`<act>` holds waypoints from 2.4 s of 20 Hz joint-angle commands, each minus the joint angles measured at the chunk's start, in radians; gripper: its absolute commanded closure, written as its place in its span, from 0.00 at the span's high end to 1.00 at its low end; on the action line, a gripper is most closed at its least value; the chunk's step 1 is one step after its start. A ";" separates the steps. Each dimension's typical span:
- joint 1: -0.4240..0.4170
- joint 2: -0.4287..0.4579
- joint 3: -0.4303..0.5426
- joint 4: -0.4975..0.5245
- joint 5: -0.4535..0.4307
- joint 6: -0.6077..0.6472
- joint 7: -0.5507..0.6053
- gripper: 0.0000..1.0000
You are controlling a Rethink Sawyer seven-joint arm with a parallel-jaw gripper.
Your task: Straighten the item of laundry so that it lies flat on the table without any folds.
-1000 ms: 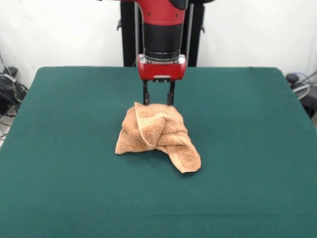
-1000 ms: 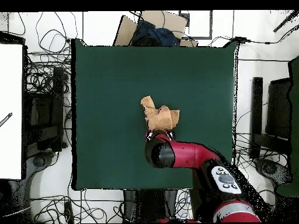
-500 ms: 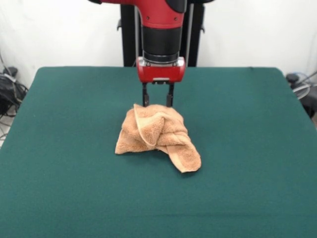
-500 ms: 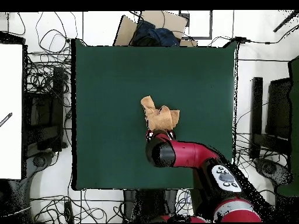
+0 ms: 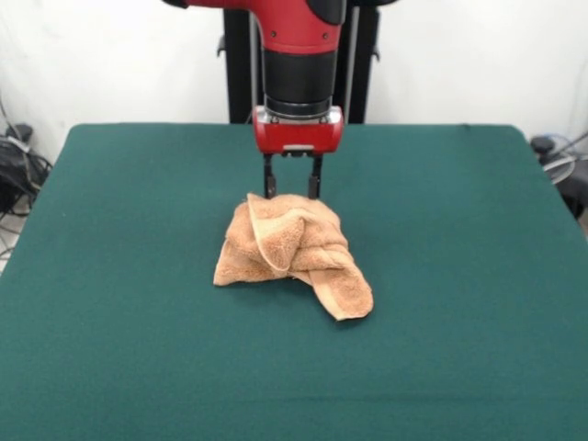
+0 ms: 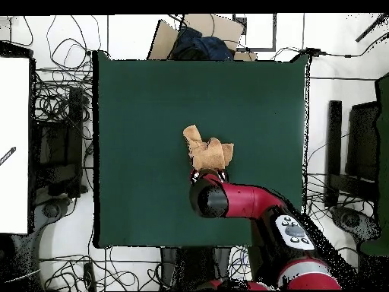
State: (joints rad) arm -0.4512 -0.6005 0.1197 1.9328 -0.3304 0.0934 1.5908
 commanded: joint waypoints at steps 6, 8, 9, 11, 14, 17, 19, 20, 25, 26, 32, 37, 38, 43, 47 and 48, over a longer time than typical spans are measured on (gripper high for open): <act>0.004 0.046 0.043 -0.043 0.013 -0.030 0.145 0.00; 0.003 0.046 0.043 -0.038 0.011 -0.037 0.147 0.00; 0.002 0.045 0.043 -0.036 0.009 -0.041 0.147 0.00; 0.006 0.044 0.039 -0.037 0.008 -0.043 0.148 0.00; 0.026 0.027 0.023 -0.039 0.009 -0.040 0.150 0.00; 0.019 -0.012 0.035 -0.011 0.023 0.020 0.144 0.00; 0.029 -0.096 0.030 0.037 0.047 0.091 0.149 0.00; 0.035 -0.136 0.026 0.060 0.057 0.114 0.153 0.00; 0.025 -0.183 0.049 0.109 0.079 0.130 0.160 0.00; 0.020 -0.178 0.057 0.112 0.080 0.119 0.159 0.00; 0.005 -0.164 0.069 0.139 0.087 0.073 0.171 0.00; 0.010 -0.153 0.062 0.152 0.089 0.040 0.187 0.00; 0.017 -0.165 0.054 0.157 0.090 0.040 0.192 0.00; 0.052 -0.278 0.024 0.201 0.117 0.107 0.200 0.00; 0.079 -0.380 0.005 0.251 0.158 0.192 0.201 0.00; 0.085 -0.394 0.001 0.253 0.167 0.212 0.196 0.00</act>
State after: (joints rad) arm -0.4122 -0.8581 0.1176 2.0898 -0.2407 0.1592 1.5908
